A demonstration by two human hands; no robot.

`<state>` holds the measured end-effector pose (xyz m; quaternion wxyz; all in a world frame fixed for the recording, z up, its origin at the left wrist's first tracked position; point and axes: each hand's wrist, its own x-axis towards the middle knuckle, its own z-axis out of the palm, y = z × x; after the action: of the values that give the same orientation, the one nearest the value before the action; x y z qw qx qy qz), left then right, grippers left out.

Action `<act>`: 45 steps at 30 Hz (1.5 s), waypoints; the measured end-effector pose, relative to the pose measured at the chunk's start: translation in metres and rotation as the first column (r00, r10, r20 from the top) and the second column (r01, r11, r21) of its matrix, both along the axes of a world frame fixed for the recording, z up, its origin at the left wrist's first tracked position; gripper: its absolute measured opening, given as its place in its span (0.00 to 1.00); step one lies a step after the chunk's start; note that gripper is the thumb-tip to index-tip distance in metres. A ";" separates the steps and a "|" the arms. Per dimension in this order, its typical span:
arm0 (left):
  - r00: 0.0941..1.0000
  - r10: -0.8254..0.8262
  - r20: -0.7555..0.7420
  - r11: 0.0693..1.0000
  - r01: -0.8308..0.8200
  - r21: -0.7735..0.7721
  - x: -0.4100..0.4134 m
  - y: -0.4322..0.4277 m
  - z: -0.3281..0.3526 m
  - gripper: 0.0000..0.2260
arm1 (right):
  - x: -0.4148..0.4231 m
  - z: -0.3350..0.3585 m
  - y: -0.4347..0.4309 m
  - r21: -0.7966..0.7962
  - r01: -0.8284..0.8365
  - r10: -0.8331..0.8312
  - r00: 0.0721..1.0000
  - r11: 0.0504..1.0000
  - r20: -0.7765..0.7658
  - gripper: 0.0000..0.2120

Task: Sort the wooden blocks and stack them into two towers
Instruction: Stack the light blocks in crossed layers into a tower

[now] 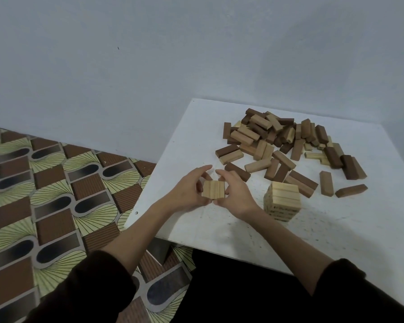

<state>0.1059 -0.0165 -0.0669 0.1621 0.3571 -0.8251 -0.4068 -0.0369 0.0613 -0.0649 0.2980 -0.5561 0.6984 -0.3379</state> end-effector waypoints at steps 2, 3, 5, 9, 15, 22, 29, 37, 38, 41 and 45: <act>1.000 -0.004 0.000 1.000 0.004 -0.010 0.000 0.000 -0.001 0.36 | -0.001 -0.001 -0.001 -0.006 -0.008 0.008 1.000 1.000 0.000 0.36; 1.000 -0.007 -0.001 1.000 0.007 -0.012 0.000 0.000 -0.001 0.36 | -0.001 -0.001 -0.001 -0.005 -0.012 0.012 1.000 1.000 0.005 0.37; 1.000 -0.013 -0.002 1.000 0.013 -0.008 0.000 0.000 -0.001 0.37 | -0.001 -0.002 -0.002 -0.004 -0.021 0.021 0.999 1.000 0.024 0.37; 1.000 -0.012 0.010 1.000 0.012 0.006 0.000 0.000 0.002 0.37 | 0.000 -0.002 -0.004 0.000 -0.026 0.026 0.999 1.000 0.032 0.38; 0.997 0.019 -0.080 0.997 -0.025 -0.071 -0.001 0.002 0.023 0.37 | -0.003 0.018 -0.008 -0.095 -0.057 0.049 0.995 0.994 -0.081 0.34; 0.972 -0.055 -0.228 0.996 0.036 -0.085 -0.033 0.015 0.065 0.37 | -0.053 0.078 0.010 -0.193 -0.234 0.158 0.926 0.953 -0.343 0.38; 0.957 -0.182 -0.225 0.980 0.159 -0.118 -0.086 0.044 0.072 0.39 | -0.103 0.089 0.063 -0.223 -0.201 0.138 0.953 0.954 -0.271 0.36; 0.957 -0.269 -0.107 0.959 0.255 -0.127 -0.106 0.059 0.063 0.40 | -0.126 0.071 0.086 -0.074 -0.148 0.129 0.967 0.986 -0.222 0.39; 0.958 -0.271 -0.090 0.957 0.258 -0.133 -0.106 0.059 0.062 0.40 | -0.127 0.069 0.087 -0.079 -0.151 0.132 0.969 0.985 -0.208 0.39; 0.958 -0.276 -0.075 0.954 0.264 -0.140 -0.105 0.061 0.059 0.40 | -0.128 0.067 0.089 -0.077 -0.156 0.141 0.975 0.985 -0.171 0.39; 0.958 -0.279 -0.071 0.954 0.268 -0.131 -0.102 0.063 0.057 0.41 | -0.132 0.066 0.094 -0.079 -0.144 0.129 0.976 0.986 -0.176 0.40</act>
<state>0.0035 0.0460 -0.0095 0.1617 0.2106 -0.8816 -0.3903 -0.1691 0.1553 0.0014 0.2339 -0.6426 0.6654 -0.2993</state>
